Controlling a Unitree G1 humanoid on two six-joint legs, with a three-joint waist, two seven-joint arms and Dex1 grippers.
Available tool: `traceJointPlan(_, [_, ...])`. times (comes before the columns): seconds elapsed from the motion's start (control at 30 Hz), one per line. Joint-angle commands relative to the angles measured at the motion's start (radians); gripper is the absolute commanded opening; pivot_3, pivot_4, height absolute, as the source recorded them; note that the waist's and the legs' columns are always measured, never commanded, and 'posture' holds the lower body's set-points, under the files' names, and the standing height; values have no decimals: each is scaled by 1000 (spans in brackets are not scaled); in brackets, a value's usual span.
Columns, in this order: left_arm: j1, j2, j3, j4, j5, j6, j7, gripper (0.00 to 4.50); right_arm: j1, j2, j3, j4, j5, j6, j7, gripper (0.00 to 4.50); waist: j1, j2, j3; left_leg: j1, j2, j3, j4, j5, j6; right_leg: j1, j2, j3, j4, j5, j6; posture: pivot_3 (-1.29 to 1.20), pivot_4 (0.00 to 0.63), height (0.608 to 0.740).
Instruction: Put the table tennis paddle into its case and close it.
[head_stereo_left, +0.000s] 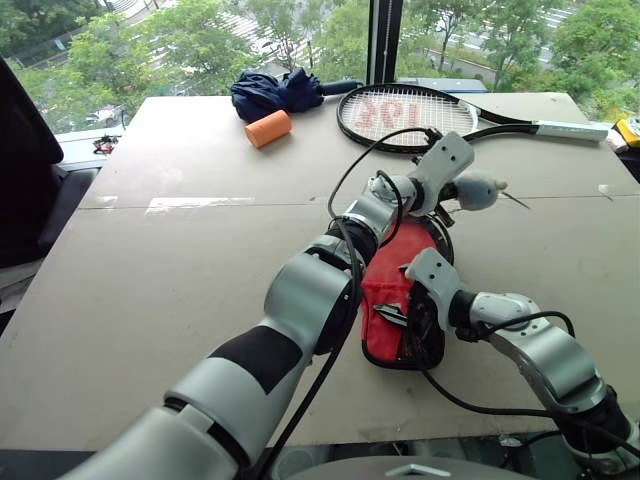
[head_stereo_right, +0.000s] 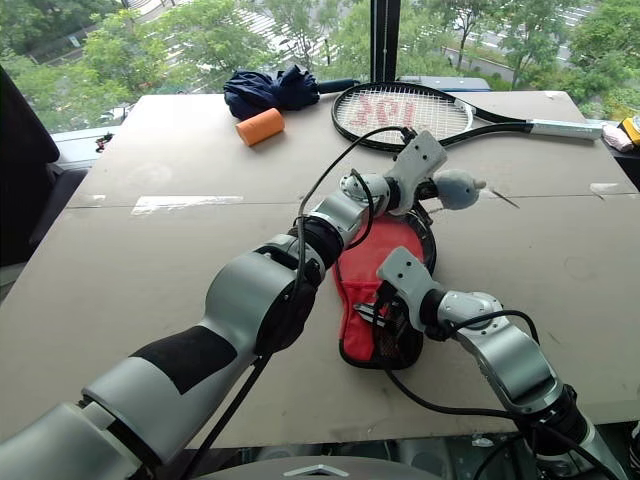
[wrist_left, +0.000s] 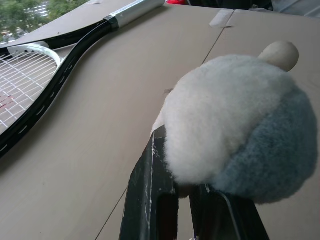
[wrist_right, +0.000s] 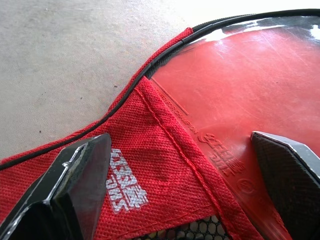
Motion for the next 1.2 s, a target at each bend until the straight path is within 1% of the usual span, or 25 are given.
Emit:
traceJointPlan(0.03, [-33,-67,51,-64,-76,-9,-49,139,55,2,62,87,20,71,25,4500,-1,0,0,0,0,0,0,0,0,0,0,0,0,0,0,0,150,740])
traceJointPlan(0.07, [-34,-55,60,-64,-88,0,-60,813,55,2,62,87,20,71,26,4500,-1,0,0,0,0,0,0,0,0,0,0,0,0,0,0,0,150,740])
traceJointPlan(0.13, [-35,-31,77,-71,-107,-13,-66,1624,54,0,60,89,20,69,28,4500,-5,0,0,0,0,0,0,0,0,0,0,0,0,0,0,0,150,740])
traceJointPlan(0.17, [-32,-19,77,-77,-108,-30,-68,2197,54,0,59,91,22,68,30,4500,-7,0,0,0,0,0,0,0,0,0,0,0,0,0,0,0,150,740])
traceJointPlan(0.2, [-30,-8,78,-83,-112,-43,-81,2618,54,1,58,92,23,67,32,4500,-8,0,0,0,0,0,0,0,0,0,0,0,0,0,0,0,150,740])
traceJointPlan(0.23, [-28,-1,77,-86,-115,-51,-90,3205,54,2,57,94,24,66,33,4500,-9,0,0,0,0,0,0,0,0,0,0,1,0,0,0,0,150,740])
traceJointPlan(0.3, [-26,16,90,-96,-138,-47,-130,4150,52,3,58,98,23,64,33,4500,-10,0,0,0,0,-1,0,0,0,0,0,1,0,0,0,0,150,740])
traceJointPlan(0.43, [-2,80,106,-129,-176,-38,-230,4150,47,1,63,102,20,60,37,4500,-14,1,-1,0,0,-1,0,0,0,0,0,1,0,0,0,0,150,740])
traceJointPlan(0.53, [60,148,80,-171,-171,-21,-313,4150,50,-2,61,99,23,60,37,4500,-17,4,-3,1,0,0,-1,0,0,0,0,1,0,0,0,0,150,740])
traceJointPlan(0.6, [116,188,63,-222,-169,-3,-351,4150,51,-5,62,94,21,61,33,4500,-18,6,-4,1,0,0,-1,0,0,0,0,1,0,0,0,0,150,740])
traceJointPlan(0.7, [220,243,54,-350,-191,53,-393,4150,59,-9,58,83,21,68,27,4500,-16,6,-5,1,0,-1,-1,0,0,0,0,1,-1,0,0,0,150,740])
traceJointPlan(0.8, [369,294,19,-586,-226,150,-461,4150,68,-11,53,73,24,74,22,4500,-15,6,-5,1,0,-2,0,0,0,0,0,1,-1,0,0,0,150,740])
traceJointPlan(0.87, [507,339,-17,-818,-261,242,-515,4150,71,-8,49,71,26,77,18,4500,-16,6,-5,1,0,-3,0,0,0,0,0,1,-1,0,0,0,150,740])
traceJointPlan(0.93, [609,374,-36,-998,-291,333,-512,4150,69,-9,51,71,26,76,20,4500,-17,6,-6,1,1,-3,-1,0,0,0,0,2,-1,0,0,0,150,740])
traceJointPlan(1.07, [702,424,-38,-1187,-363,435,-505,4150,67,-12,52,72,23,77,22,4500,-12,5,-7,1,1,-4,1,0,0,2,0,1,-1,0,0,0,150,740])
traceJointPlan(1.13, [743,459,-31,-1279,-427,498,-533,4150,67,-9,49,73,24,79,20,4500,-12,5,-8,2,1,-4,1,0,0,3,0,1,-2,0,0,0,150,740])
traceJointPlan(1.2, [777,503,-48,-1346,-460,547,-564,4150,68,-5,45,74,27,82,16,4500,-17,6,-9,3,1,-5,0,0,0,5,0,0,-3,0,0,0,150,740])
